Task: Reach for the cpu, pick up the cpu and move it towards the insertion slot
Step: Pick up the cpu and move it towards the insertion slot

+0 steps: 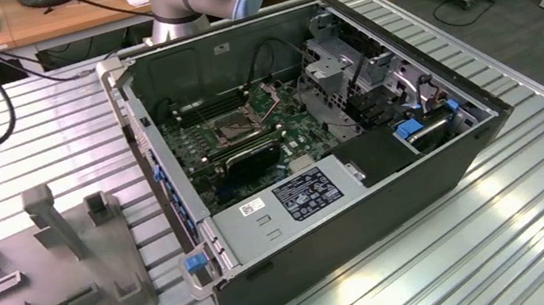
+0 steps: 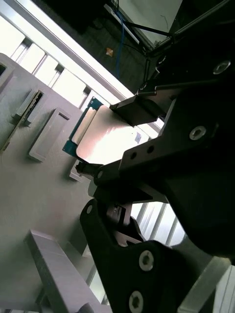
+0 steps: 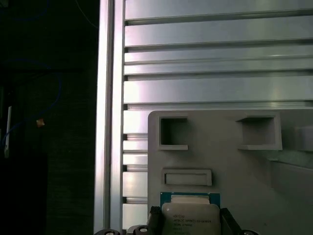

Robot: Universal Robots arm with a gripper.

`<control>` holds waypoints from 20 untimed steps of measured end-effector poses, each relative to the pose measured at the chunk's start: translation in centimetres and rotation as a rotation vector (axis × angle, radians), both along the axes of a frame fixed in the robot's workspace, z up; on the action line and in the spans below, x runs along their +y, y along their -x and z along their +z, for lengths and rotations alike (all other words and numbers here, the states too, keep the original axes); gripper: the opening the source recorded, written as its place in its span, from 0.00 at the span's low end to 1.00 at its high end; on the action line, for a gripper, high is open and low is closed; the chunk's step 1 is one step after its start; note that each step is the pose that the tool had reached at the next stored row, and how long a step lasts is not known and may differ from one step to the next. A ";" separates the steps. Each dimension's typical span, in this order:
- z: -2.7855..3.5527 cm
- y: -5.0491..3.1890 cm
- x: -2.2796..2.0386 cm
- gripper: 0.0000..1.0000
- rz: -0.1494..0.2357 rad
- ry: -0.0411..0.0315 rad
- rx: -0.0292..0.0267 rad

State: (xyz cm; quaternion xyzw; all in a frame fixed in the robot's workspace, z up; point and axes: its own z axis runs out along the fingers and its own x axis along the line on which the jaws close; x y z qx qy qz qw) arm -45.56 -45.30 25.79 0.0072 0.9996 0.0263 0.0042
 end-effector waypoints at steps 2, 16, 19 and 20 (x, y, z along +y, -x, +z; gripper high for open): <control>0.23 0.00 0.00 0.55 0.000 0.0001 0.0001; 1.32 0.00 0.00 0.55 0.000 -0.0001 -0.0001; 1.34 0.00 0.00 0.55 0.000 0.0000 0.0000; 1.35 0.00 0.00 0.55 0.000 0.0000 -0.0001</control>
